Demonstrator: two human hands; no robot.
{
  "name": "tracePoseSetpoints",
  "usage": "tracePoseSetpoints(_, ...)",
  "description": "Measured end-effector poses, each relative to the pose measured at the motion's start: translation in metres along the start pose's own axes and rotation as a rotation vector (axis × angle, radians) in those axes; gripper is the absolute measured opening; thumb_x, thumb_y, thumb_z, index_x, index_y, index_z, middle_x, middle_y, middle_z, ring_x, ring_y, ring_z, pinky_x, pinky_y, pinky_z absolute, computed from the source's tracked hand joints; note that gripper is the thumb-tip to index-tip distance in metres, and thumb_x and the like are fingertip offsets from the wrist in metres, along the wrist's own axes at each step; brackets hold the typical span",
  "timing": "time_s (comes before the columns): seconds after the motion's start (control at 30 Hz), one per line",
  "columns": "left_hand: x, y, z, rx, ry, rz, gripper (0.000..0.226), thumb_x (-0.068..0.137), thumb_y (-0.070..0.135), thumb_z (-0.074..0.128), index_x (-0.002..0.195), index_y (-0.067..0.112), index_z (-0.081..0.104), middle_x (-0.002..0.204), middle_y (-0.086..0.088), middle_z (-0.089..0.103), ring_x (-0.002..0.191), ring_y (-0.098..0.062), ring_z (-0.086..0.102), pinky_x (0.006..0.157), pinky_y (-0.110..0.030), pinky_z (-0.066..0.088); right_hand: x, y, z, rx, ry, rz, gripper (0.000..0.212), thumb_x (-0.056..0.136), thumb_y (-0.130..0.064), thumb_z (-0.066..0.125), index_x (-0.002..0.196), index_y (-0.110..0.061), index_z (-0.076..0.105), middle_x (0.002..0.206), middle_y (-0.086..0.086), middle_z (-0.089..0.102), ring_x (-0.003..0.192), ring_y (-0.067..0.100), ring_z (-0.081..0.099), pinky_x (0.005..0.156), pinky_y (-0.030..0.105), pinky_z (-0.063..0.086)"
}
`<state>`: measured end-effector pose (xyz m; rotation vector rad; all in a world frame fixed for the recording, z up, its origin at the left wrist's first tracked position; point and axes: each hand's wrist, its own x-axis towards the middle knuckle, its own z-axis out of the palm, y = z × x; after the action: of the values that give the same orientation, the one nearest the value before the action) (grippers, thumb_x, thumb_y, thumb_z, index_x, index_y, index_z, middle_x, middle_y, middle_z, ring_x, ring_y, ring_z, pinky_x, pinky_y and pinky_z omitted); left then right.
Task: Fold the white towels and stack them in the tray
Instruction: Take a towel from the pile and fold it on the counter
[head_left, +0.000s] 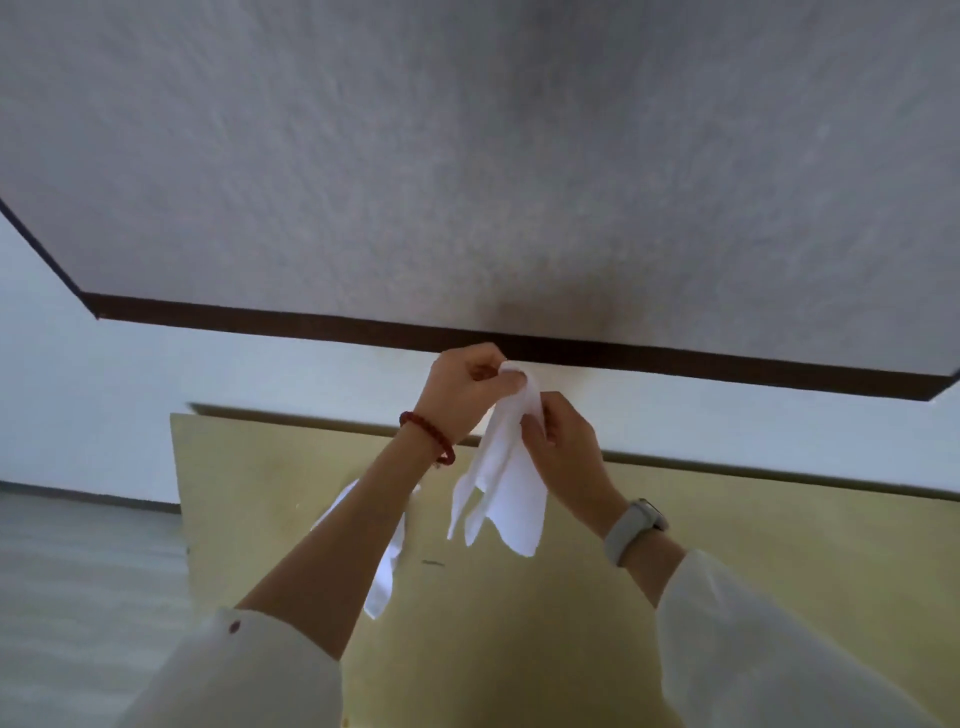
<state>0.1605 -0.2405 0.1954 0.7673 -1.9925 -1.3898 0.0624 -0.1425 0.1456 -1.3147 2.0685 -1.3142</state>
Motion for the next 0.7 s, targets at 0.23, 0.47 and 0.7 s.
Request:
tracePoseSetpoints(0.23,0.015,0.019,0.044,0.018,-0.056,-0.053,0.030,0.074,0.006,0.067,0.051,0.012,0.049,0.049,0.007,0.040,0.045,-0.001,0.035,0.050,-0.014,0.031,-0.003,-0.001,-0.043,0.036,-0.028,-0.056,0.031,0.095,-0.015,0.047,0.125,-0.011,0.046,0.102,-0.007,0.052,0.091,0.009,0.053,0.080,0.016,0.046)
tracePoseSetpoints(0.47,-0.012,0.030,0.094,-0.047,0.098,-0.166,0.033,0.065,0.010,0.064,0.040,0.020,0.045,0.040,0.011,0.035,0.045,-0.002,0.033,0.049,-0.014,0.030,-0.013,0.062,-0.099,-0.218,-0.030,-0.005,0.017,0.085,-0.005,0.043,0.097,-0.016,0.048,0.082,-0.002,0.055,0.077,0.021,0.056,0.070,0.035,0.050)
tracePoseSetpoints(0.7,-0.069,0.003,0.142,0.198,0.494,-0.348,0.030,0.082,0.012,0.064,0.056,0.017,0.051,0.053,0.011,0.047,0.054,-0.003,0.042,0.052,-0.011,0.029,-0.035,0.142,-0.148,-0.336,-0.258,-0.038,0.030,0.088,-0.010,0.040,0.115,-0.006,0.054,0.115,0.011,0.058,0.107,0.026,0.052,0.078,0.020,0.030)
